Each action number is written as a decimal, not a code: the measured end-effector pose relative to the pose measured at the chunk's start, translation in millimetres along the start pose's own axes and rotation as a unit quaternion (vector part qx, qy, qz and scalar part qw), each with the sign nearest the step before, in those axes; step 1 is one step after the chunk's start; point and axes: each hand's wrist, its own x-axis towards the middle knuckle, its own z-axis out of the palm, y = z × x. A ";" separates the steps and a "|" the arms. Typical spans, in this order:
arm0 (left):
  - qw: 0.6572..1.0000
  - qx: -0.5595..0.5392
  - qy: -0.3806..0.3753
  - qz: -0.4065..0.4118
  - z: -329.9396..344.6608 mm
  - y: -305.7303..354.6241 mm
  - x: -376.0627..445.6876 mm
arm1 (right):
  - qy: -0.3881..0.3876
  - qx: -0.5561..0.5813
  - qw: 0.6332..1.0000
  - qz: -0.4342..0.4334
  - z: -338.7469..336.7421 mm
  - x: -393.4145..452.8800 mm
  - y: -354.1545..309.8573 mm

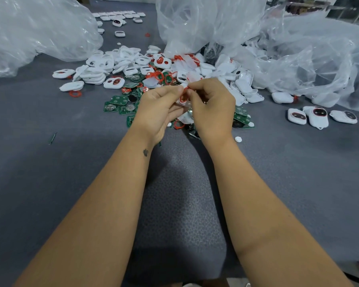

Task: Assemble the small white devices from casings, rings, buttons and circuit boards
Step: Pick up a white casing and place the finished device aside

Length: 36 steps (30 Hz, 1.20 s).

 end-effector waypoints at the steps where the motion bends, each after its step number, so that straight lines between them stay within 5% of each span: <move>1: 1.000 0.004 0.003 0.004 0.7 -0.5 -0.4 | 0.002 -0.005 1.000 -0.003 0.2 -0.3 0.4; 17: 0.998 0.027 0.058 -0.019 2.0 -0.6 2.2 | -0.083 -0.105 0.989 -0.063 4.2 -3.1 -1.3; 31: 0.993 0.118 0.027 0.011 4.1 -1.4 -1.0 | -0.043 0.008 0.995 0.091 -1.1 2.8 -0.5; 36: 0.996 0.076 0.048 0.003 2.3 0.6 0.2 | -0.100 0.071 0.986 0.116 -2.2 2.9 -4.3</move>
